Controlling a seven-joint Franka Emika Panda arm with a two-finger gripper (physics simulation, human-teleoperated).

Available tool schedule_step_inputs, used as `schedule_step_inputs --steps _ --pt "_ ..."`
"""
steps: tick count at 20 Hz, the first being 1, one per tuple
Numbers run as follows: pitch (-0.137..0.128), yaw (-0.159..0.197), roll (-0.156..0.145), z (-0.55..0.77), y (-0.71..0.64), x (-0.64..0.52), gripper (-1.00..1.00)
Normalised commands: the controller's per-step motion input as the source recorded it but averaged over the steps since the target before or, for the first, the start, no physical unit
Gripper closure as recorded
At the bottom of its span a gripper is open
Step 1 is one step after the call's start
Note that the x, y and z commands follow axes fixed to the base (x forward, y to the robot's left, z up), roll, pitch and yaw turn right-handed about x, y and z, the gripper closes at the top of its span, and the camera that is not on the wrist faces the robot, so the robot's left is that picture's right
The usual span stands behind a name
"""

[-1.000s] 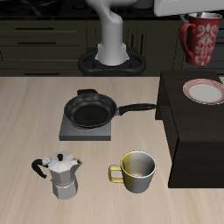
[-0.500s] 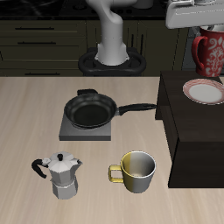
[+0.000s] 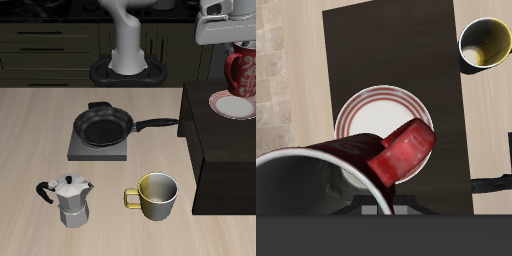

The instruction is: Place the red mug on the plate

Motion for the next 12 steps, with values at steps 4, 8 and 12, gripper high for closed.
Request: schedule_step_inputs --steps 4,8,12 --pt "0.035 0.023 0.003 -0.21 0.07 0.22 1.0" --pt "0.036 0.022 0.008 -0.25 0.06 0.12 1.0" --pt "0.028 0.029 -0.007 -0.22 -0.04 0.15 1.0"
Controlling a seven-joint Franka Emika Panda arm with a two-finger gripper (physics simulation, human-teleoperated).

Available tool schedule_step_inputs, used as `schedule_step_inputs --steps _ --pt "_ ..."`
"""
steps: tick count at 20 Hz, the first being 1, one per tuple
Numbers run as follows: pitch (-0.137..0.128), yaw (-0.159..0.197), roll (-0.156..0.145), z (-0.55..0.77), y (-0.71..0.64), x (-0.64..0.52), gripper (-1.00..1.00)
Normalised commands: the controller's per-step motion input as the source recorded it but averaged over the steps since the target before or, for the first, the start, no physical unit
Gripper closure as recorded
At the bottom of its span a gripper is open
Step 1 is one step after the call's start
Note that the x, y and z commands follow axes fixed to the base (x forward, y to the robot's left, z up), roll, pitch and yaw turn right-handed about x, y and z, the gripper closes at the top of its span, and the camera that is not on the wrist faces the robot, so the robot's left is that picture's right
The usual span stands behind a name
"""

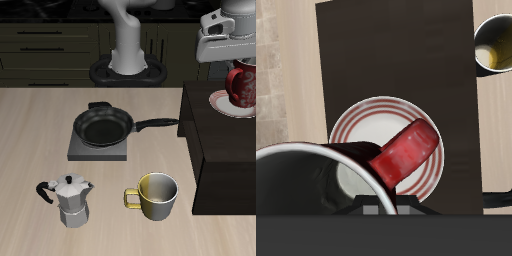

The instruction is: Place the red mug on the plate

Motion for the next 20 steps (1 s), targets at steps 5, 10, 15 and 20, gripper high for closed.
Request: schedule_step_inputs --steps 5,10,15,20 --pt "-0.012 -0.009 -0.01 -0.1 -0.05 -0.05 1.0" --pt "-0.006 0.04 0.044 -0.01 0.11 -0.11 -1.0" --pt "-0.04 0.006 0.004 0.25 -0.02 -0.07 -1.0" --pt "-0.06 0.017 0.01 0.29 0.01 -0.21 -1.0"
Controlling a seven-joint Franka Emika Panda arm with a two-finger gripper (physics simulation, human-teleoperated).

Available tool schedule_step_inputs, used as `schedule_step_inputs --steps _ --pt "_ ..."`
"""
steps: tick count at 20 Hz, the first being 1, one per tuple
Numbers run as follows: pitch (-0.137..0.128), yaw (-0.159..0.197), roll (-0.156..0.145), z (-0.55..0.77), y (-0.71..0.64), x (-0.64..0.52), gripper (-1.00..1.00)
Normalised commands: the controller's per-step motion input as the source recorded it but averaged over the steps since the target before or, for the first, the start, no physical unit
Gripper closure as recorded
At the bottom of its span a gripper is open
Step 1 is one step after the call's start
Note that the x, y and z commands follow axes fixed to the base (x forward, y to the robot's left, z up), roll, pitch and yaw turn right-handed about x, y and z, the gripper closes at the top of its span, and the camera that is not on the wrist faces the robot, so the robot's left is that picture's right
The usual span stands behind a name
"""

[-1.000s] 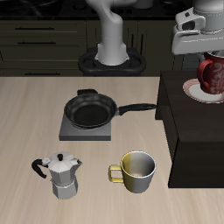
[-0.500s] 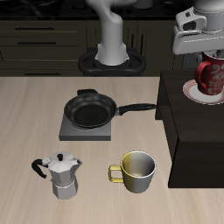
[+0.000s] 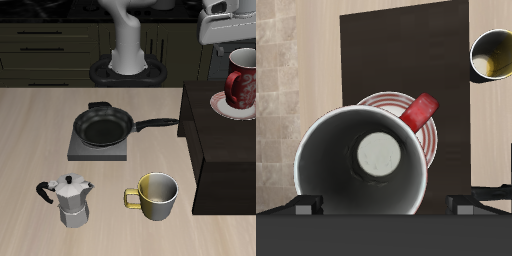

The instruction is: Place the red mug on the plate

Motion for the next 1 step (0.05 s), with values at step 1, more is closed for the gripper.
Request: schedule_step_inputs --steps 1 --pt "-0.059 0.031 0.044 0.31 -0.05 -0.24 -1.0"
